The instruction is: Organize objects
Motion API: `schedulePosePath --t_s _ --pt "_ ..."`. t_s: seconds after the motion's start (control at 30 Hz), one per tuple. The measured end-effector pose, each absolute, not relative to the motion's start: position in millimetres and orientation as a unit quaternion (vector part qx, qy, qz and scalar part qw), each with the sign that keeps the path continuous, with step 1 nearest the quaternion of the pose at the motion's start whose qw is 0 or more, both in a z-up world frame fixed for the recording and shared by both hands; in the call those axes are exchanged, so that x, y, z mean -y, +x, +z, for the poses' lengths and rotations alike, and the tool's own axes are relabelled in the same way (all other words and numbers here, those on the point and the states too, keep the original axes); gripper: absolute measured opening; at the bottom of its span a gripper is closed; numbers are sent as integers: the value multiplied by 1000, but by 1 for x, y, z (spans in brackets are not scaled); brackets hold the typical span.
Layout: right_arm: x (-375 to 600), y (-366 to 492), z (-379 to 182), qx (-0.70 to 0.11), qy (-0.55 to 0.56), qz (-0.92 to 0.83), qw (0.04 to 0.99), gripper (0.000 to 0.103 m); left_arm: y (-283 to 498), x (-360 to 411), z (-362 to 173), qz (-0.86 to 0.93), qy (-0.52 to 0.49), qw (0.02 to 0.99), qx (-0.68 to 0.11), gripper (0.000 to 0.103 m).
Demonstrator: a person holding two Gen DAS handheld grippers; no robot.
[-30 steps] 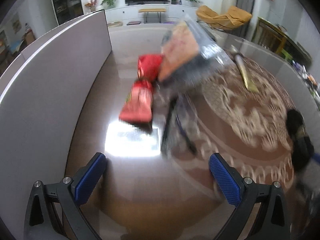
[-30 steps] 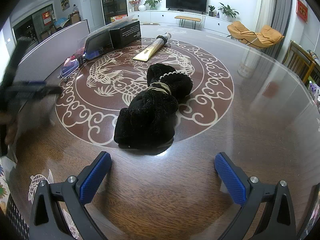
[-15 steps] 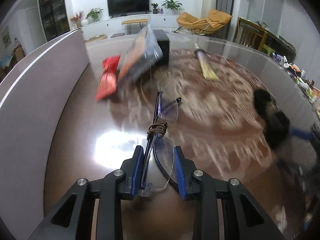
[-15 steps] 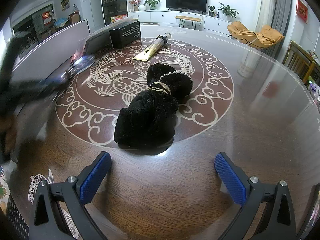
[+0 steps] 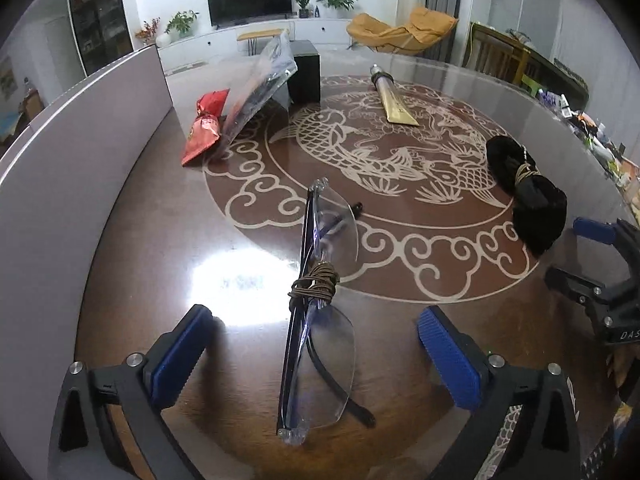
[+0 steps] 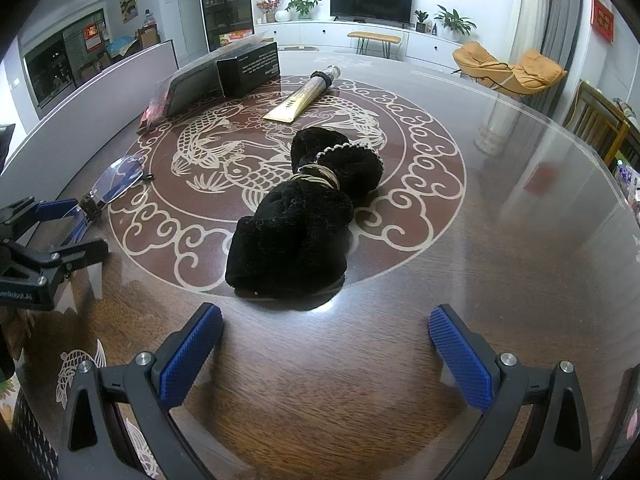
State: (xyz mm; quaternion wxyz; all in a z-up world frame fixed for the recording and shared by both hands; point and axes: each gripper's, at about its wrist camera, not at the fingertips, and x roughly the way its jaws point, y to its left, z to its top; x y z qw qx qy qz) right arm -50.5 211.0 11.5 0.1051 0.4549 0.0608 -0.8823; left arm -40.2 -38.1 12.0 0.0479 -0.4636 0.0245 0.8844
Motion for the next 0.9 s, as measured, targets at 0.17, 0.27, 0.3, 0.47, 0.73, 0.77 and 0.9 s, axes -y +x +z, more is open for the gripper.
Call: schedulePosePath --t_s 0.17,0.27,0.3,0.47,0.73,0.77,0.9 --pt "-211 -51 11 -61 455 -882 105 103 -41 37 12 888 -458 44 -23 103" --pt "-211 -51 11 -61 455 -882 105 103 -41 37 12 888 -458 45 -23 103" --pt "-211 -51 11 -61 455 -882 105 103 -41 37 12 888 -458 45 -23 103" --pt "-211 -50 11 -61 455 -882 105 103 -41 37 12 888 -458 45 -23 103" --pt "-211 -50 11 -60 455 -882 105 103 -41 37 11 888 -458 44 -23 103" --pt "-211 -50 11 -60 455 -882 105 103 -41 37 11 888 -458 45 -23 103" --pt "-211 -50 11 -60 455 -882 105 103 -41 37 11 888 -458 45 -23 103"
